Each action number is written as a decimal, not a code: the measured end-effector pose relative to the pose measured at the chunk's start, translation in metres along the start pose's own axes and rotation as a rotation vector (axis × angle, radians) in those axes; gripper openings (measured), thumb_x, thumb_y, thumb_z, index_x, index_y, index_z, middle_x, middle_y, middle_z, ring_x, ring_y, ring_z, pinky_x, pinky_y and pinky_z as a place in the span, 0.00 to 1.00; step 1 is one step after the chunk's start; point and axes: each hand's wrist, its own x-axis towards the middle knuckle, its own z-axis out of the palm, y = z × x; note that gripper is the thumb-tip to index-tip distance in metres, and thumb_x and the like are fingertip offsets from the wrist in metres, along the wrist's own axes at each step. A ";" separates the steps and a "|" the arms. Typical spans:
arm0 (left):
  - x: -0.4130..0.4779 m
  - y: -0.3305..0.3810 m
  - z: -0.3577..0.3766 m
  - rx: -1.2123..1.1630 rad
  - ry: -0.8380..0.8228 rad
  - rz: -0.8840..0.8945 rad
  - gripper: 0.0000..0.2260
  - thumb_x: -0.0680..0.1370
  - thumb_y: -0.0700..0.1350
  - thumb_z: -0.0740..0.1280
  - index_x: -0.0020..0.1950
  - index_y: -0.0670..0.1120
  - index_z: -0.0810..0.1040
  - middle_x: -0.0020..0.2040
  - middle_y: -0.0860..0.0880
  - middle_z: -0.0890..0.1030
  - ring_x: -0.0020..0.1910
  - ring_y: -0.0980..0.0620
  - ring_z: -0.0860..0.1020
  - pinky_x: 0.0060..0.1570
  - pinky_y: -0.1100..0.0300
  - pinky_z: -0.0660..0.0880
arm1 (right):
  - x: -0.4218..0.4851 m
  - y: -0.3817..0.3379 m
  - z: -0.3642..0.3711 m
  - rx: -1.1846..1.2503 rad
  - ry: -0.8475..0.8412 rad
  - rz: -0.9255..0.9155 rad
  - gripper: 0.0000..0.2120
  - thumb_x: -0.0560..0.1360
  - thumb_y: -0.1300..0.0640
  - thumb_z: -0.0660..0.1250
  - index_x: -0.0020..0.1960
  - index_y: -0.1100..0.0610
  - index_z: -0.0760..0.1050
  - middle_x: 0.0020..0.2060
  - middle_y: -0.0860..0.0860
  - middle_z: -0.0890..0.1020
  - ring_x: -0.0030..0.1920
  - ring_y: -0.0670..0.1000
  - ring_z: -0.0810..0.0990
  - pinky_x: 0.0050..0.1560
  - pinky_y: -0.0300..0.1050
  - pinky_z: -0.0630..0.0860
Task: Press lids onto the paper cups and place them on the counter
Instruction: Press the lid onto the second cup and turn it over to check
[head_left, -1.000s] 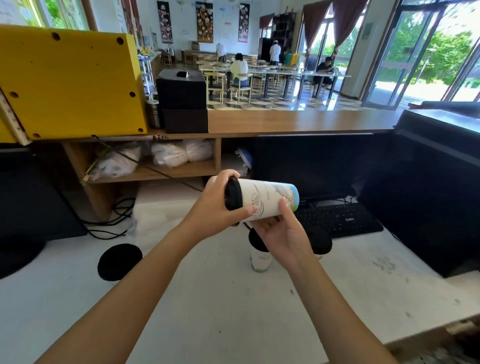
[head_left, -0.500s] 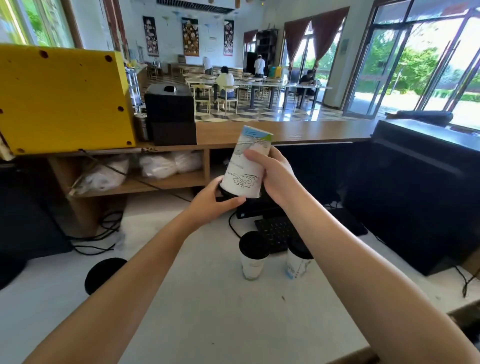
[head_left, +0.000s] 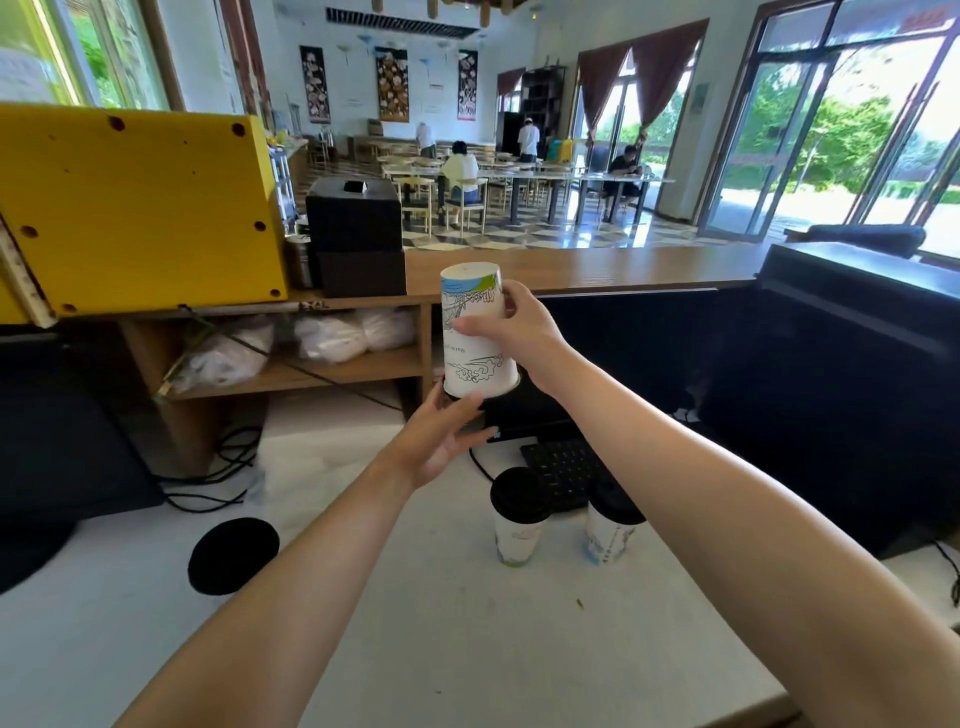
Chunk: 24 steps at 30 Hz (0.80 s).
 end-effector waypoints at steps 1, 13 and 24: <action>-0.001 -0.004 0.004 -0.197 -0.030 -0.017 0.31 0.72 0.46 0.71 0.72 0.48 0.63 0.68 0.40 0.72 0.65 0.42 0.74 0.63 0.43 0.72 | 0.000 0.001 0.000 0.051 -0.003 0.004 0.28 0.66 0.56 0.77 0.63 0.56 0.70 0.54 0.50 0.80 0.54 0.51 0.79 0.55 0.47 0.77; -0.003 0.022 0.008 -0.426 0.180 0.143 0.19 0.71 0.48 0.67 0.62 0.46 0.74 0.57 0.43 0.79 0.59 0.46 0.78 0.62 0.45 0.73 | 0.002 0.015 -0.030 0.074 -0.173 0.006 0.34 0.68 0.60 0.75 0.68 0.53 0.61 0.61 0.53 0.75 0.59 0.52 0.77 0.54 0.41 0.77; -0.002 0.099 0.016 0.301 0.292 0.332 0.33 0.71 0.39 0.73 0.72 0.46 0.62 0.60 0.48 0.76 0.57 0.52 0.79 0.48 0.56 0.80 | -0.002 0.036 -0.004 -0.137 -0.263 -0.006 0.32 0.66 0.56 0.77 0.64 0.56 0.65 0.53 0.48 0.77 0.50 0.44 0.77 0.42 0.33 0.78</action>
